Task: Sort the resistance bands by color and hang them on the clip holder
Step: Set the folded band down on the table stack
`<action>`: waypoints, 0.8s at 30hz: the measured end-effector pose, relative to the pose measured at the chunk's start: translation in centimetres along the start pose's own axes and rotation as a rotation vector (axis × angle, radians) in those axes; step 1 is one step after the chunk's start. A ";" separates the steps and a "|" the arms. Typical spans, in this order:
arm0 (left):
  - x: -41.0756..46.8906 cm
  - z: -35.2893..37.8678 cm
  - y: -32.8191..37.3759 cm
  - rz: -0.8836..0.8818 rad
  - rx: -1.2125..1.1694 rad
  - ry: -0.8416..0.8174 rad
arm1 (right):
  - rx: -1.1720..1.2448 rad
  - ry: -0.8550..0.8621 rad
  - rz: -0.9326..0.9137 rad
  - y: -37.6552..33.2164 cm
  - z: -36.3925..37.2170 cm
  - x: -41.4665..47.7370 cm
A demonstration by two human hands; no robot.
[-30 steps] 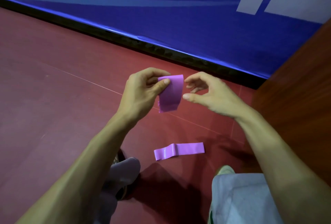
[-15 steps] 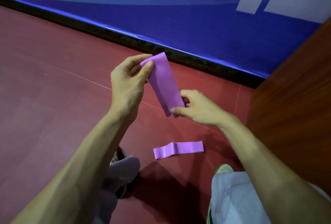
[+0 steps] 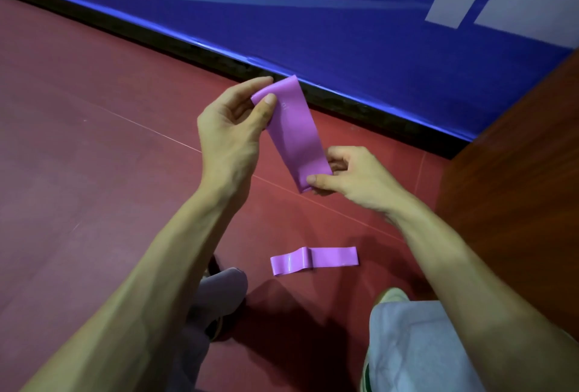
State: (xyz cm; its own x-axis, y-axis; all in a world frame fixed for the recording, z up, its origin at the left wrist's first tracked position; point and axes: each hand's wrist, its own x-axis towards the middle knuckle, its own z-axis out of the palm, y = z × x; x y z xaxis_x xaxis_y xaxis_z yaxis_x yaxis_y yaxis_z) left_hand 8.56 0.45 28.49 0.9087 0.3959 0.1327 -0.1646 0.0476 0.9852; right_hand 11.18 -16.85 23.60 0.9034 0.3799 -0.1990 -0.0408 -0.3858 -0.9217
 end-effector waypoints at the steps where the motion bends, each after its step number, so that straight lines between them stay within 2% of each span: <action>1: -0.1 0.0 0.1 0.006 0.004 -0.005 | 0.011 -0.008 0.004 0.0 0.0 0.0; 10: -0.4 0.4 0.5 0.049 0.013 -0.041 | -0.055 0.001 0.009 0.3 -0.3 0.2; 13: -0.6 0.5 0.4 0.073 0.096 -0.109 | -0.120 -0.009 -0.043 -0.2 -0.9 -0.1; 18: -0.8 0.4 -0.3 0.094 0.314 -0.203 | 0.050 0.117 -0.252 -2.6 -2.4 -0.6; 20: -0.9 0.6 -0.5 0.086 0.335 -0.247 | 0.066 0.164 -0.295 -3.1 -2.8 -0.7; 24: -1.3 1.2 -0.7 0.026 0.306 -0.305 | -0.069 0.196 -0.316 -2.8 -3.1 -0.7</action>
State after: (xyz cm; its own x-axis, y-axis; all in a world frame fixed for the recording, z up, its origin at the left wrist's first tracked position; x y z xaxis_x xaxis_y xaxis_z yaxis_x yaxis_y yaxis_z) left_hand 7.92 -1.21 27.75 0.9851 0.1023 0.1383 -0.1090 -0.2511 0.9618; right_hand 11.94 -18.60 27.38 0.9316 0.3238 0.1653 0.2758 -0.3330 -0.9017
